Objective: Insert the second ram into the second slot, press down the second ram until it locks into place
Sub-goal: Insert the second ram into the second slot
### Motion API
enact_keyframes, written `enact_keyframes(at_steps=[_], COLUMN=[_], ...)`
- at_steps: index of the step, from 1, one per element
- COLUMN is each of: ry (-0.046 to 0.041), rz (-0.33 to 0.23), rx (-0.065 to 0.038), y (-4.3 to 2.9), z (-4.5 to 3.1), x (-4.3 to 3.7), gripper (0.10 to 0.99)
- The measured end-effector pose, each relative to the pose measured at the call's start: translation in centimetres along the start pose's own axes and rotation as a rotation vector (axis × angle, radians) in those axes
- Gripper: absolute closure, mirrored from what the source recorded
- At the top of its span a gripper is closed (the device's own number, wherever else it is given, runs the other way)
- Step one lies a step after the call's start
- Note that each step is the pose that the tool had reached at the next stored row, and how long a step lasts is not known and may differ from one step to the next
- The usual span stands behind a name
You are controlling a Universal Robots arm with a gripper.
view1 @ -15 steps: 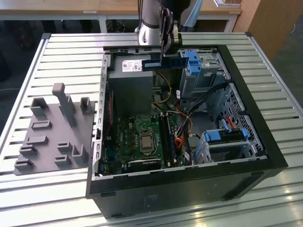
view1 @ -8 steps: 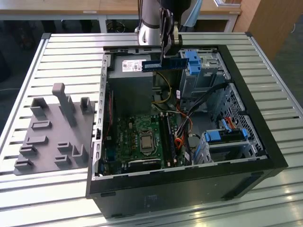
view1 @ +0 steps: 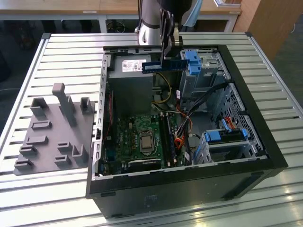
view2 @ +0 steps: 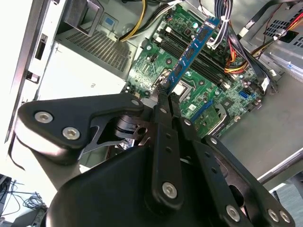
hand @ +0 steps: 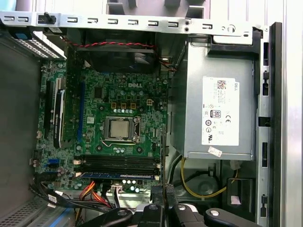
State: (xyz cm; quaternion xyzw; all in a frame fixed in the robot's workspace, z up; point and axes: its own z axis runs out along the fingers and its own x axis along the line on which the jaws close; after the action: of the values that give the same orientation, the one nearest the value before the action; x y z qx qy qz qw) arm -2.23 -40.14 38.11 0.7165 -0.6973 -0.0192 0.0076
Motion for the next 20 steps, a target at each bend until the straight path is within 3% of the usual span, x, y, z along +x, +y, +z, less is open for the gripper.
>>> enact_keyframes(at_steps=[20], ry=[-0.0002], rz=[0.022], rx=[0.000], y=[0.02], z=[0.00], x=[0.80], gripper=[0.949])
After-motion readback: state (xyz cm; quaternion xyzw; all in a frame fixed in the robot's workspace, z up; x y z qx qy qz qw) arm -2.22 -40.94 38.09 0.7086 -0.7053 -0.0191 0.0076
